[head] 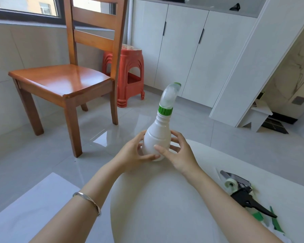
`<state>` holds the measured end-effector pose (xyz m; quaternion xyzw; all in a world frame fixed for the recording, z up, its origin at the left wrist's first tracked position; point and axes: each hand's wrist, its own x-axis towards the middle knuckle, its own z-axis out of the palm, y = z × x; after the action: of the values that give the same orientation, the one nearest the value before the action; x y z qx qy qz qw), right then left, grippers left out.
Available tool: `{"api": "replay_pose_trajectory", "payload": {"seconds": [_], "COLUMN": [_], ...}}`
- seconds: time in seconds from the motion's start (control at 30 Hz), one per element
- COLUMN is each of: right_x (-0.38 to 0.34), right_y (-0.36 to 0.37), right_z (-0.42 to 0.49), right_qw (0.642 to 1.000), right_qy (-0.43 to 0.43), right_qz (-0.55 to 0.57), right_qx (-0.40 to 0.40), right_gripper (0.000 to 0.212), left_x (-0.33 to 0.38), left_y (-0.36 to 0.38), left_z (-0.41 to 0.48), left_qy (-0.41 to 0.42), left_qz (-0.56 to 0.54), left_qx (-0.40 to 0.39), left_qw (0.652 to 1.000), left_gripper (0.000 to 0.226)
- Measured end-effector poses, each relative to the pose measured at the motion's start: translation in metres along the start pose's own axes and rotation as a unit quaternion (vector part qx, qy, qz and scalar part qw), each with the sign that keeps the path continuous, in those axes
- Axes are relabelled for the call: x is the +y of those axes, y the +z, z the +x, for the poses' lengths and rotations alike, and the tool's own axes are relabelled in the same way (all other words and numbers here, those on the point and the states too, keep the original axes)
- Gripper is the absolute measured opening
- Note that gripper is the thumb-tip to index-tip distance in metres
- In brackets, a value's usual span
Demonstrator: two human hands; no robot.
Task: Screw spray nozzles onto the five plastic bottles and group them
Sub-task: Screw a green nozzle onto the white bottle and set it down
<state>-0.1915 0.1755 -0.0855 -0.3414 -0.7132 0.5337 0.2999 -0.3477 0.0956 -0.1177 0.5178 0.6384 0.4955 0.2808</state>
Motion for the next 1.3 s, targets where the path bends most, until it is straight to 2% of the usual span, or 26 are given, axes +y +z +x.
{"api": "replay_pose_trajectory", "payload": {"seconds": [0.13, 0.4, 0.57, 0.67, 0.8, 0.87, 1.0, 1.1, 1.3], "right_x": [0.0, -0.005, -0.012, -0.019, -0.034, -0.042, -0.054, -0.06, -0.055], "right_y": [0.001, -0.002, -0.007, -0.017, -0.041, -0.06, -0.104, -0.142, -0.215], "right_z": [0.0, -0.005, -0.012, -0.022, -0.053, -0.075, -0.127, -0.166, -0.234], "right_qw": [1.0, 1.0, 0.999, 0.999, 0.999, 0.999, 0.996, 0.993, 0.974], "right_qy": [0.008, 0.019, 0.027, 0.033, 0.019, 0.003, -0.027, -0.037, -0.073], "right_qz": [0.008, 0.001, -0.01, -0.027, -0.029, -0.039, -0.062, -0.064, -0.091], "right_qx": [-0.001, -0.012, -0.015, 0.0, 0.016, 0.03, 0.063, 0.089, 0.193], "right_gripper": [0.061, 0.064, 0.065, 0.066, 0.057, 0.054, 0.045, 0.042, 0.037], "left_x": [-0.002, 0.003, 0.003, 0.008, 0.037, 0.061, 0.114, 0.149, 0.19], "left_y": [-0.001, 0.008, 0.005, 0.003, 0.0, 0.003, 0.031, 0.071, 0.169], "left_z": [0.001, -0.007, -0.015, -0.03, -0.065, -0.081, -0.101, -0.105, -0.106], "left_qy": [-0.005, -0.024, -0.033, -0.063, -0.016, 0.016, 0.048, 0.069, 0.072], "left_qz": [0.019, 0.026, 0.063, 0.08, 0.138, 0.132, 0.054, 0.038, 0.05], "left_qx": [-0.005, 0.032, 0.023, 0.049, 0.13, 0.179, 0.209, 0.185, 0.043], "left_qw": [1.0, 0.999, 0.997, 0.994, 0.982, 0.975, 0.975, 0.98, 0.995], "left_gripper": [0.077, 0.075, 0.094, 0.101, 0.096, 0.093, 0.058, 0.045, 0.051]}}
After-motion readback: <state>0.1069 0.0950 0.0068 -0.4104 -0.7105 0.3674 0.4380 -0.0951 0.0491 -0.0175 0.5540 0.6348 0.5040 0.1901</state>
